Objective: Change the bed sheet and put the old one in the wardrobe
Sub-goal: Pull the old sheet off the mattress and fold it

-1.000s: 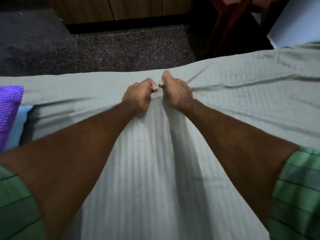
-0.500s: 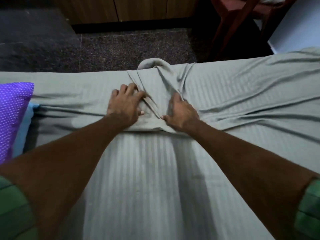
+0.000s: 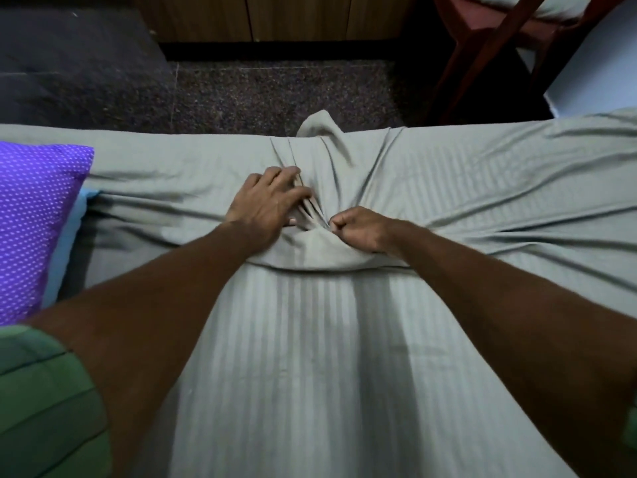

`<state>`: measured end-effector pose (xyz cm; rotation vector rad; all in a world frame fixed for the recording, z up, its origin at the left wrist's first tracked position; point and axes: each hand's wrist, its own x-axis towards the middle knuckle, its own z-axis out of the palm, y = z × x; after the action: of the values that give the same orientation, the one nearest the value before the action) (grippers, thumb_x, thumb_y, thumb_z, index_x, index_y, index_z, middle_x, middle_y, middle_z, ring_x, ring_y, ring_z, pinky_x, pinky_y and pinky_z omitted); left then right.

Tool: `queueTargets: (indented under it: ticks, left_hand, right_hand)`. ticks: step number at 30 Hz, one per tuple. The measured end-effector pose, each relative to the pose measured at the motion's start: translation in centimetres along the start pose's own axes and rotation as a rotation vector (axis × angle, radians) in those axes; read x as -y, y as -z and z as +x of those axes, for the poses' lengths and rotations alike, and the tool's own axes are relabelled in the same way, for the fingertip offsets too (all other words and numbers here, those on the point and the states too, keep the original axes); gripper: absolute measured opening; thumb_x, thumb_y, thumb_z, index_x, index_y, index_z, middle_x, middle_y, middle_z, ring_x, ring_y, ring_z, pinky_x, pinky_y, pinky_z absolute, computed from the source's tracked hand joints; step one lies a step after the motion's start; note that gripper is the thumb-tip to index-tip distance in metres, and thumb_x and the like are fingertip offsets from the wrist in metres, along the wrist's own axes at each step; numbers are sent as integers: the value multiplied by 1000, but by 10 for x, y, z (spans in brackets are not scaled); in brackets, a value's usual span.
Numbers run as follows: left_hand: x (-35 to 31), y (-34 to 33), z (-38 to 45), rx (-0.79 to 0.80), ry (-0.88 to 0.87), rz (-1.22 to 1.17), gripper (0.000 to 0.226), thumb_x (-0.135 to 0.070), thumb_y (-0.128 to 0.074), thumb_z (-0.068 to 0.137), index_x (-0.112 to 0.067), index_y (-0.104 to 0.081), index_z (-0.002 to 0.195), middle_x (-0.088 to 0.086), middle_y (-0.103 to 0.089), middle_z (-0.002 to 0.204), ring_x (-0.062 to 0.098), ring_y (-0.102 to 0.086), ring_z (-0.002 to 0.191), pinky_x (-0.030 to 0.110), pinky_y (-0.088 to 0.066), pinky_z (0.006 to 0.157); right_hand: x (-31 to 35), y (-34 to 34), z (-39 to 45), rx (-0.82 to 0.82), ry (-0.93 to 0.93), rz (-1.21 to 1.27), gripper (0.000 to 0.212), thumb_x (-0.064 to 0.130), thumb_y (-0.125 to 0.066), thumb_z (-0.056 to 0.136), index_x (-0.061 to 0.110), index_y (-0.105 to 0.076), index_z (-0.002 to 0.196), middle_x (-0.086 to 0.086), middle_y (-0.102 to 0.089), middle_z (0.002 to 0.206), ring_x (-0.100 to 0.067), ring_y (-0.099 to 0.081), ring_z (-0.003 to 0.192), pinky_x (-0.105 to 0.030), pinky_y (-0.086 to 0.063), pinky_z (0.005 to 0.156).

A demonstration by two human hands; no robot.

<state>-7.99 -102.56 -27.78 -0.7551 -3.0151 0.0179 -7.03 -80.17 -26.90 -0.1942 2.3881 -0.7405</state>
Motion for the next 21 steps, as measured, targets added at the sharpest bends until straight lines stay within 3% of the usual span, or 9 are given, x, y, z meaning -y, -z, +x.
queueTargets:
  ticks: [2, 5, 9, 11, 13, 15, 17, 19, 21]
  left_hand:
    - [2, 3, 4, -37, -48, -13, 29, -32, -54, 93, -31, -62, 122, -1, -56, 134, 25, -49, 127, 40, -37, 100]
    - [-11, 3, -5, 103, -108, -70, 34, -29, -29, 95, -28, -54, 117, 8, -70, 108, 34, -65, 102, 41, -45, 86]
    - [-41, -11, -31, 216, -47, -40, 28, -47, -39, 106, -25, -49, 119, 14, -73, 107, 38, -69, 98, 40, -44, 73]
    - [-37, -2, -28, 106, 2, -77, 35, -55, -39, 105, -24, -52, 115, 13, -74, 102, 37, -71, 94, 38, -43, 66]
    - [-22, 10, -19, -36, -84, -53, 39, -55, -51, 99, -19, -54, 113, 11, -74, 96, 35, -72, 85, 36, -42, 61]
    - [-2, 24, -7, -65, -98, -16, 39, -35, -67, 91, -13, -52, 119, 15, -66, 106, 38, -65, 93, 42, -45, 73]
    - [11, 33, 1, -141, 92, 51, 48, -11, -63, 87, -15, -46, 131, 15, -55, 121, 39, -56, 106, 48, -42, 87]
    - [15, 38, -7, -221, 335, 101, 61, -5, -52, 87, -18, -36, 145, 16, -45, 139, 38, -48, 119, 48, -40, 97]
    - [12, 38, -28, -208, 378, 128, 72, -3, -51, 83, -20, -31, 150, 16, -35, 152, 38, -43, 129, 47, -37, 102]
  right_hand:
    - [7, 9, -6, 128, -20, 10, 23, 11, -51, 94, 11, -67, 77, 5, -62, 76, -3, -51, 69, -19, -41, 64]
    - [6, 14, -12, 295, -160, -49, 27, 29, -58, 96, 15, -75, 112, 3, -71, 111, -13, -66, 95, -21, -48, 74]
    - [-2, 6, -20, 381, -335, -116, 21, 21, -67, 79, 9, -75, 94, -3, -64, 77, -18, -54, 54, -17, -36, 44]
    - [6, 15, -24, 261, -296, -91, 12, 19, -70, 80, 8, -74, 83, -4, -64, 65, -18, -53, 49, -19, -37, 43]
    - [14, 29, -15, 42, -177, -159, 17, 21, -63, 90, 9, -72, 83, -10, -70, 73, -24, -66, 65, -27, -49, 54]
    - [23, 41, -2, -377, -68, -165, 20, 24, -53, 96, 12, -69, 93, -17, -72, 98, -35, -68, 96, -38, -51, 78]
    - [34, 52, 6, -766, -54, -8, 16, 24, -46, 98, 18, -61, 104, -16, -70, 106, -39, -63, 104, -42, -45, 81]
    - [42, 50, 11, -867, -63, 44, 27, 25, -48, 99, 20, -54, 125, -12, -68, 117, -37, -60, 115, -42, -44, 91]
    - [43, 28, 4, -849, -74, -35, 47, 28, -56, 95, 17, -47, 140, -11, -60, 135, -34, -52, 130, -44, -39, 107]
